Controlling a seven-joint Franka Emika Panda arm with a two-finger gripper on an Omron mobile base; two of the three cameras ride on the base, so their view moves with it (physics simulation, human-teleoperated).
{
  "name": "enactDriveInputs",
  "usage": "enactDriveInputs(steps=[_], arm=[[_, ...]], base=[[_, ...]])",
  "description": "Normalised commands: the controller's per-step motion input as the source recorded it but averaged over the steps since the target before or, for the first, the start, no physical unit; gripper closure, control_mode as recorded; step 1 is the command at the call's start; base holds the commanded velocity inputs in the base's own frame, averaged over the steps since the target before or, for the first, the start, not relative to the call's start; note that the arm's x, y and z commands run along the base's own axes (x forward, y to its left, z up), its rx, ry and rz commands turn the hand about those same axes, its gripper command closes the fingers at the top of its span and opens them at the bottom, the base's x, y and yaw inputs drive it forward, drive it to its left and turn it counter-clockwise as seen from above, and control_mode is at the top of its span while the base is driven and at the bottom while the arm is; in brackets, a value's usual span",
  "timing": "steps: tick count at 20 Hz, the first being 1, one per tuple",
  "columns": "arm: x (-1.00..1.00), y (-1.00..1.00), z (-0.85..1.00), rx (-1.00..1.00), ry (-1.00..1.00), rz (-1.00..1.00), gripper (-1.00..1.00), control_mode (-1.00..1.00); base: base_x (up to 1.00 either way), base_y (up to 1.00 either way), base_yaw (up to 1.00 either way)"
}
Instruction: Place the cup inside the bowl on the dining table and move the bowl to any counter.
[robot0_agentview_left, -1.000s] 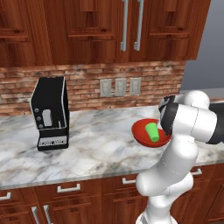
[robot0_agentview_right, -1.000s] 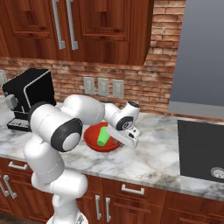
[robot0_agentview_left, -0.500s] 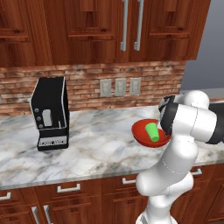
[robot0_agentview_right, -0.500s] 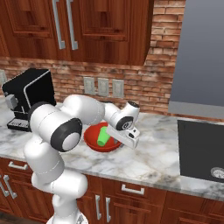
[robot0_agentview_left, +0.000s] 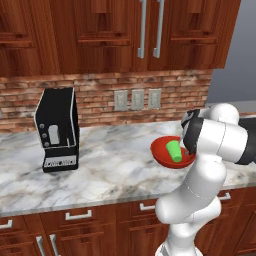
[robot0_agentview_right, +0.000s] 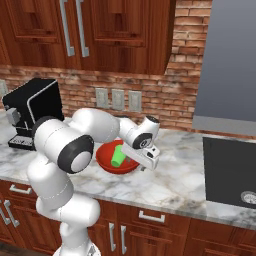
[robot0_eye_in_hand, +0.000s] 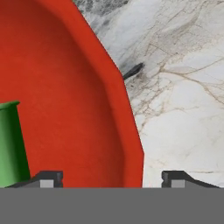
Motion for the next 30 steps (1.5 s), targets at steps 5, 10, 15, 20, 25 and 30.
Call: enactDriveInputs(steps=[5, 10, 15, 20, 25, 30], arm=[[0.0, 0.0, 0.1, -0.02, -0.01, 0.0, -1.0, -1.0], [0.0, -0.31, 0.4, -0.04, -0.02, 0.0, -1.0, -1.0], [-0.11, -0.27, 0.48, -0.02, -0.01, 0.0, -1.0, -1.0], [-0.56, -0.02, 0.44, 0.0, -0.1, 0.0, -1.0, -1.0], [-0.61, 0.0, 0.47, 0.0, -0.09, 0.0, -1.0, -1.0], [-0.64, 0.03, 0.46, -0.03, -0.08, 0.0, -1.0, -1.0]], base=[[0.0, 0.0, 0.0], [0.0, 0.0, 0.0], [0.0, 0.0, 0.0], [0.0, 0.0, 0.0], [0.0, 0.0, 0.0], [0.0, 0.0, 0.0]])
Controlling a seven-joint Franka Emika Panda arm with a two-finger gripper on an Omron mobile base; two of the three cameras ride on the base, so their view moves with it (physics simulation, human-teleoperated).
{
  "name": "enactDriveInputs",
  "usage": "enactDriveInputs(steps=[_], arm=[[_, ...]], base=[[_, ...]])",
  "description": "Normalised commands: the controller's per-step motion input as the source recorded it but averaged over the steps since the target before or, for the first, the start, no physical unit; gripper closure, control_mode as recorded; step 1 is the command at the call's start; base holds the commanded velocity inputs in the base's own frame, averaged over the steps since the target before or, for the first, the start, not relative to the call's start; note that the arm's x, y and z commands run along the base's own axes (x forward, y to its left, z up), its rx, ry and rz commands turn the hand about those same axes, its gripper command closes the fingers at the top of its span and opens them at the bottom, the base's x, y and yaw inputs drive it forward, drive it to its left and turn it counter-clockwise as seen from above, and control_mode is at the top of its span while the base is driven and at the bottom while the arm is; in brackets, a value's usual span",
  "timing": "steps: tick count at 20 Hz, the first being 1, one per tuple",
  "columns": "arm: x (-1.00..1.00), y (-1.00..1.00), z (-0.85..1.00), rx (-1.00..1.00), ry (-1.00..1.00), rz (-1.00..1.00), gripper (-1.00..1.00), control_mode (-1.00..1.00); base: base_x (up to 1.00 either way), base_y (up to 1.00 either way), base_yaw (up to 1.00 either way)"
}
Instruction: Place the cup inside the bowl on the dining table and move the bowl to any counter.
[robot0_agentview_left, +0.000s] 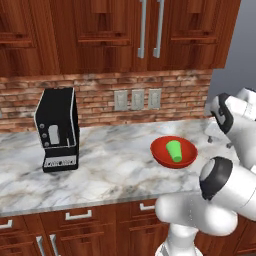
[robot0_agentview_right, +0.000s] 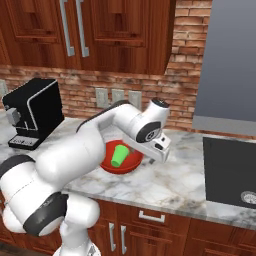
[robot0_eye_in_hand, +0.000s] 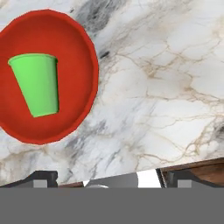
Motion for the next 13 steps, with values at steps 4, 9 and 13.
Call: enactDriveInputs(steps=[4, 9, 13], arm=[[-0.54, 0.1, 0.34, -0.04, -0.04, 0.0, -1.0, -1.0], [-0.45, 0.13, 0.31, -0.07, -0.02, 0.0, -1.0, -1.0], [-0.41, 0.25, 0.26, -0.06, -0.01, 0.0, -1.0, -1.0]], base=[[0.0, 0.0, 0.0], [0.0, 0.0, 0.0], [0.0, 0.0, 0.0]])
